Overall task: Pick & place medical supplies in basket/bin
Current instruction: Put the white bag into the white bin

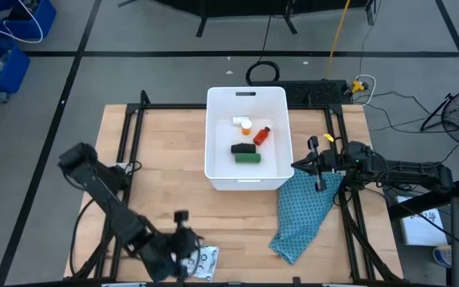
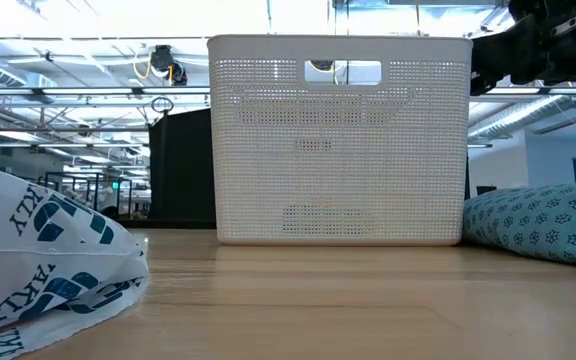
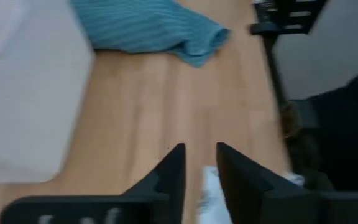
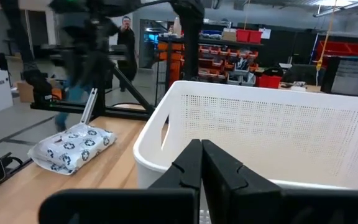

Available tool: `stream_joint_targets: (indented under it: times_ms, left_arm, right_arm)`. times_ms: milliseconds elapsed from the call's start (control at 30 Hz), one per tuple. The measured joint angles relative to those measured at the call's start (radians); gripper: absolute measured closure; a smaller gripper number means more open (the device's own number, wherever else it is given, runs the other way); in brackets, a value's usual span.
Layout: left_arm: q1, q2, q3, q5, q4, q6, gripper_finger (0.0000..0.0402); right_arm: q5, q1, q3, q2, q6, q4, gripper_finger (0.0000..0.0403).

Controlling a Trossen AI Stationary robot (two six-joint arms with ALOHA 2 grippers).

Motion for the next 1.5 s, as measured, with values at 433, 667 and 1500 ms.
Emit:
stream_joint_targets:
  times_ms: [433, 667, 1500]
  left_arm:
    - [-0.065, 0.339, 0.234, 0.131, -0.039, 0.091, 0.0089]
    - [-0.067, 0.385, 0.236, 0.233, -0.08, 0.02, 0.0018]
    - [-0.029, 0.488, 0.239, 0.339, -0.077, 0.096, 0.0295]
  right_arm:
    - [0.001, 0.0, -0.04, 0.004, 0.1, 0.061, 0.0403]
    - [-0.002, 0.0, -0.149, 0.005, 0.105, 0.272, 0.0403]
    - [0.002, 0.0, -0.155, 0.005, 0.131, 0.28, 0.0403]
